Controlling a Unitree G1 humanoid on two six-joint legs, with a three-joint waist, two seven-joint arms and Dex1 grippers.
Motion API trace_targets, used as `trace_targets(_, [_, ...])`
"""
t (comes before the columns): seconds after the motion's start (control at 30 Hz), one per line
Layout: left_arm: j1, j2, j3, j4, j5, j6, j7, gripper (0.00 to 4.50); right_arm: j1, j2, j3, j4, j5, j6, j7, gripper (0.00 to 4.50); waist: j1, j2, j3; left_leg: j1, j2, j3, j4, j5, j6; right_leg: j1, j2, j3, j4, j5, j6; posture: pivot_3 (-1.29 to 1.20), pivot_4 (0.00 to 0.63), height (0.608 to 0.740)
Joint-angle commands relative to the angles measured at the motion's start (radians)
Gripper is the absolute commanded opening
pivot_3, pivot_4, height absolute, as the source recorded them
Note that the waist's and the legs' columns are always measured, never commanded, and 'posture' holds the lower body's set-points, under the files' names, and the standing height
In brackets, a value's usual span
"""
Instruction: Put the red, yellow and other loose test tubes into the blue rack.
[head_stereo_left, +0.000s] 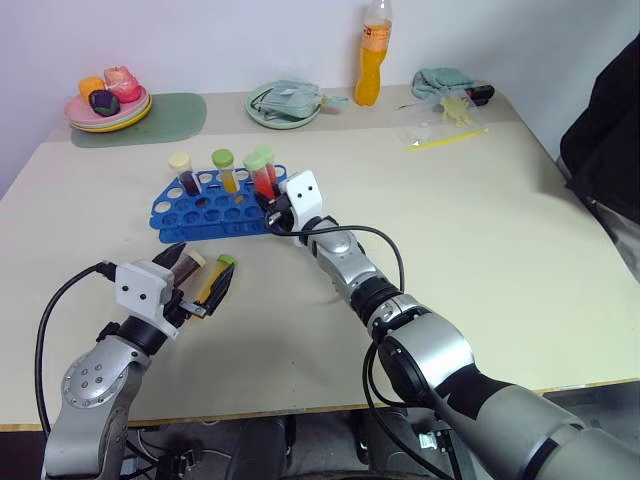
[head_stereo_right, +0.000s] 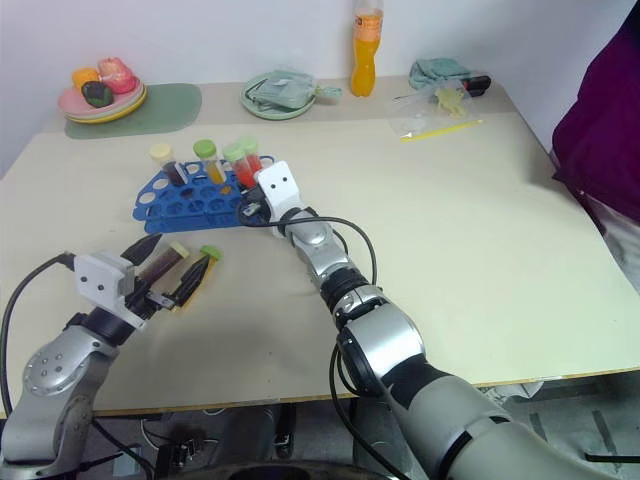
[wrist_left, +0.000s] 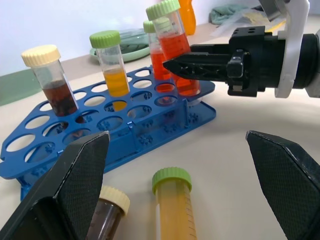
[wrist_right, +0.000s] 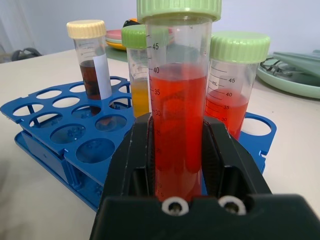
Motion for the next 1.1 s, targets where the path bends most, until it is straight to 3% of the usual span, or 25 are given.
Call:
trace_targets(0.03, [-0.01,0.005,0.005,-0.039,-0.01,-0.001,0.004,4.5,-0.029,0.127,-0.007,0.021,0.001,0.013,0.013,0.78,-0.001,0.0,0.0,0.0,0.0,0.0,0.0,0.0,0.0,0.0,0.0,0.0,0.0,0.0,0.0,0.0,0.15,0.729])
trace_targets(0.37, [-0.016,0.004,-0.004,-0.081,-0.01,0.041,0.028,4.5,0.069,0.088,-0.001,-0.036,0.009,-0.041,0.11,0.78,-0.009,0.0,0.0,0.0,0.0,0.0,-0.001,0.0,0.0,-0.001,0.001,0.0,0.0,0.0,0.0,0.0,0.15,0.729])
trace_targets(0.53, [-0.049,0.005,-0.013,-0.095,-0.011,0.079,0.043,4.5,0.07,0.082,-0.01,-0.075,0.015,-0.092,0.106,3.09,-0.01,0.0,0.0,0.0,0.0,0.0,-0.001,0.0,0.0,-0.001,0.001,0.0,0.0,0.0,0.0,0.0,0.15,0.729])
trace_targets(0.57, [-0.051,0.005,-0.012,-0.098,-0.013,0.083,0.045,4.5,0.068,0.079,-0.008,-0.092,0.014,-0.113,0.106,3.78,-0.01,0.0,0.0,0.0,0.0,0.0,-0.001,0.0,0.0,-0.001,0.001,0.0,0.0,0.0,0.0,0.0,0.15,0.729])
trace_targets(0.6, [-0.05,0.003,-0.007,-0.103,-0.016,0.088,0.05,4.5,0.068,0.075,-0.007,-0.111,0.017,-0.124,0.11,4.12,-0.01,0.001,0.0,0.0,0.0,0.0,-0.001,0.0,0.0,-0.001,0.001,0.0,0.0,0.0,0.0,0.0,0.15,0.729])
trace_targets(0.73, [-0.066,0.0,0.034,-0.145,-0.051,0.146,0.093,4.5,0.1,0.028,-0.003,-0.248,0.048,-0.116,0.191,4.12,-0.009,0.0,0.0,0.0,0.001,0.0,-0.002,0.0,0.0,-0.002,0.001,0.0,0.0,0.0,0.0,0.0,0.15,0.729])
trace_targets(0.9, [-0.095,0.048,0.075,-0.196,-0.097,0.284,0.132,4.5,0.217,-0.082,0.034,-0.562,0.13,0.086,0.408,4.12,-0.005,0.0,0.0,0.0,0.0,0.0,-0.001,0.0,0.0,-0.001,0.001,0.0,0.0,0.0,0.0,0.0,0.15,0.729])
trace_targets(1.1, [-0.165,0.153,0.148,-0.279,-0.213,0.562,0.184,4.5,0.36,-0.397,0.069,-0.949,0.185,0.48,0.639,4.12,0.01,0.0,0.001,-0.001,0.0,0.0,0.0,0.0,0.0,0.0,0.001,0.0,0.0,0.0,0.0,0.0,0.15,0.729])
